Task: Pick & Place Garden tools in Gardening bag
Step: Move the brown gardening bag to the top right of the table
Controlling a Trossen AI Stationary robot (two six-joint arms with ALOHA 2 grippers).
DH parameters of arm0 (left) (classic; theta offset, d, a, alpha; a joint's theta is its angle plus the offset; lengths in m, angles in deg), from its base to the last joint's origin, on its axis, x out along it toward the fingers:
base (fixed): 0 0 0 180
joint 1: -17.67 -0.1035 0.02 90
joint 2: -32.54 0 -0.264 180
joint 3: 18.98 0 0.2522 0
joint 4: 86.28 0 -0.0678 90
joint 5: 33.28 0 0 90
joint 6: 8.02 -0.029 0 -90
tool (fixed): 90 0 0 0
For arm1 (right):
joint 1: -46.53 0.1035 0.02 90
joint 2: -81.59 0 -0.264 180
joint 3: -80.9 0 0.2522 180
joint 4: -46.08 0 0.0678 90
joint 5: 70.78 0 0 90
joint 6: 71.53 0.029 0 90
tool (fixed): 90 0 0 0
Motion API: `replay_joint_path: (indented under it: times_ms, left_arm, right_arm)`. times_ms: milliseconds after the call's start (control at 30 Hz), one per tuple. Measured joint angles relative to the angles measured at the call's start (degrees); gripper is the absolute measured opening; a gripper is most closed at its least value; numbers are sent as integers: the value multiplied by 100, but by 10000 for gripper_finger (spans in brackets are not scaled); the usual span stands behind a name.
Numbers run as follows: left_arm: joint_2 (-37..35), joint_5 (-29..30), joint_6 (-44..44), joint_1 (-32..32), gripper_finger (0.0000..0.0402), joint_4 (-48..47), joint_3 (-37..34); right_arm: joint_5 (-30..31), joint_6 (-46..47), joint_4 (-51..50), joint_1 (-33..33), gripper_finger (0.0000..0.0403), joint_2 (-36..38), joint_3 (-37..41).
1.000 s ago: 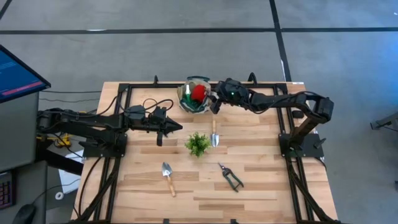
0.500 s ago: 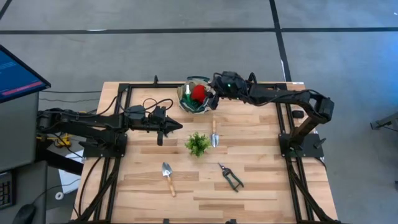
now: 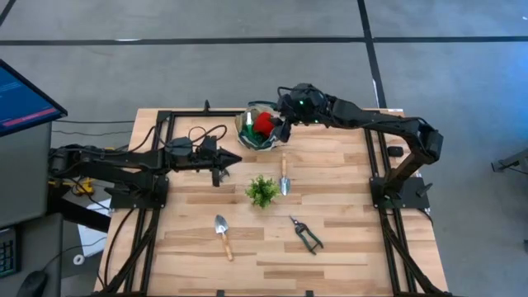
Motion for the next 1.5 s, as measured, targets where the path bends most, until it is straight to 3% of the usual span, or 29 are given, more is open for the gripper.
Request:
replay_joint_path:
  times_ms: [133,300,367,667,867,1000,1167,1333,1500]
  left_arm:
    - [0,535,-224,-193,2,-2,-1]
    - [0,591,-223,-489,2,-2,-1]
    - [0,608,-222,-533,2,-2,-1]
    - [0,600,-217,-551,2,-2,-2]
    - [0,489,-211,-542,2,-2,-2]
    - [0,469,-194,-484,2,-2,0]
    - [0,463,-192,-386,2,-2,0]
    - [-2,460,-190,-388,2,-2,0]
    - [-2,461,-190,-388,2,-1,0]
  right_arm:
    - [-379,182,-757,74,151,4,-188]
    - [-601,181,-1436,333,33,-8,-188]
    - [-598,178,-1518,464,11,-15,-133]
    - [-472,-498,-1438,947,12,-22,-92]
    - [903,-544,-1673,712,2,-20,-92]
    - [149,-415,-1671,-39,1,-114,-95]
    - [-633,481,-1248,-844,1,-413,-175]
    - [-1155,1006,-1479,-1217,1,-705,-838]
    - [-1715,1020,-2349,-1373,0,-1273,-2036]
